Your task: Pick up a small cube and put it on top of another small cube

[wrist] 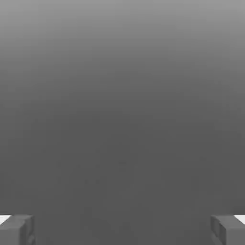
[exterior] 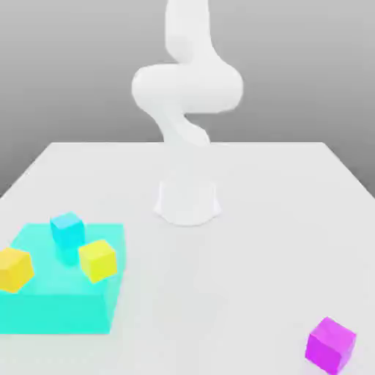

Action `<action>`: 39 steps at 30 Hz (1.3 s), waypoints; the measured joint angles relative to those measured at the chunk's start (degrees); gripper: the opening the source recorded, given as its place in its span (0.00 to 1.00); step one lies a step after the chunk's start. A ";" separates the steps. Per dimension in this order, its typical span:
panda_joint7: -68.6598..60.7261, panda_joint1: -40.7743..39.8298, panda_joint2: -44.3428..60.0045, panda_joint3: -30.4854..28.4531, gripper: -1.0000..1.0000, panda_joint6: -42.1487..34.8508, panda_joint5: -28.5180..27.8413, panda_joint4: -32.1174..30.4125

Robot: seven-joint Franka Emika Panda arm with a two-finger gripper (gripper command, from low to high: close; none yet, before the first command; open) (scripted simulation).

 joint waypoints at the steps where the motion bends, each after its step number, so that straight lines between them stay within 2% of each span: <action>1: 2.42 -0.95 1.99 1.55 0.50 0.50 -0.47 -0.04; 13: 32.13 -8.74 24.27 17.31 0.50 6.08 -9.54 -0.50; 20: 50.81 -8.64 37.74 22.24 0.50 9.01 -16.87 -0.67; 27: 67.14 -4.50 50.30 22.51 0.50 12.49 -20.85 -1.02; 34: 78.80 0.23 60.75 22.70 0.50 17.57 -18.55 -1.76; 38: 83.72 4.50 68.50 17.96 0.50 23.05 -23.17 -0.16; 39: 84.50 5.56 70.09 16.68 0.00 24.25 -24.21 0.22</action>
